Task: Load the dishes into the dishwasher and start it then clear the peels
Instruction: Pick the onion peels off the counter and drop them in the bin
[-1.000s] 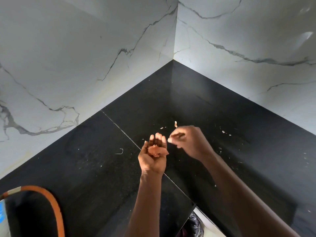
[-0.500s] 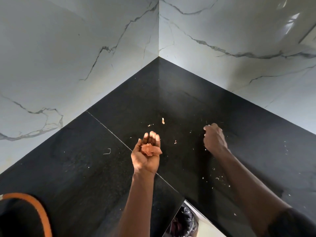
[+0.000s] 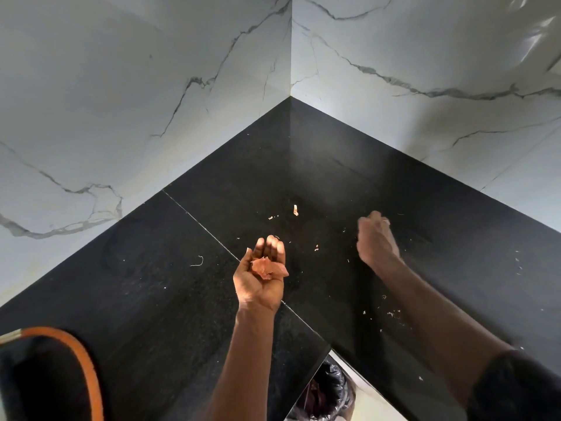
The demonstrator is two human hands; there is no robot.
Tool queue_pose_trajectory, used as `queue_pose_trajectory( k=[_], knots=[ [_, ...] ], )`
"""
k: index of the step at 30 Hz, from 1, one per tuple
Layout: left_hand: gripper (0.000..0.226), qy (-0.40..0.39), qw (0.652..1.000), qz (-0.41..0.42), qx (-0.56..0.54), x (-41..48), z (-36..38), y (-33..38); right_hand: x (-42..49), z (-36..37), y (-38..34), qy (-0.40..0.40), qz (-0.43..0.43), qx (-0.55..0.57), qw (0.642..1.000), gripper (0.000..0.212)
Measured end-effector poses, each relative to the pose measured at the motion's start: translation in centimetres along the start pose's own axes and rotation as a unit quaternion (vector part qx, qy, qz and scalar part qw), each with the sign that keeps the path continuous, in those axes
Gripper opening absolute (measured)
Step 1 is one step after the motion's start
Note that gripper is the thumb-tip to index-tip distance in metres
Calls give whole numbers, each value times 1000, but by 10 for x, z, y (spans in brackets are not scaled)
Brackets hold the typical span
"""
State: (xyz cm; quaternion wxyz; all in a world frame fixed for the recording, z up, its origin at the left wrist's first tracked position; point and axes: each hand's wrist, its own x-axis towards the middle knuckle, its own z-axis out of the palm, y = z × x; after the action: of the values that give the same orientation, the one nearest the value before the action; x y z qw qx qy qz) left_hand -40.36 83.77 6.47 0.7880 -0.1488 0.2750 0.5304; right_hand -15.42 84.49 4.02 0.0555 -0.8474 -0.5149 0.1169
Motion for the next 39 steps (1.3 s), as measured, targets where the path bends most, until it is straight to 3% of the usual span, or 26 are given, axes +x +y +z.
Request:
queue_pose_trajectory(
  k=[7,14,27,33,39],
  knots=[
    [43,15,999,8,34,12,-5,-2,-24,17,-63,-18,-143,27,989,19],
    [43,17,999,2,40,13,-5,-2,11,-8,4,60,34,34,997,26],
    [41,22,999,-3,46,16,5,-10,10,-8,20,17,26,57,998,10],
    [41,21,998,-1,51,20,6,-13,-3,7,-15,-32,-102,105,989,24],
    [41,21,998,5,59,15,5,-11,-15,20,-40,-35,-176,57,982,18]
  ],
)
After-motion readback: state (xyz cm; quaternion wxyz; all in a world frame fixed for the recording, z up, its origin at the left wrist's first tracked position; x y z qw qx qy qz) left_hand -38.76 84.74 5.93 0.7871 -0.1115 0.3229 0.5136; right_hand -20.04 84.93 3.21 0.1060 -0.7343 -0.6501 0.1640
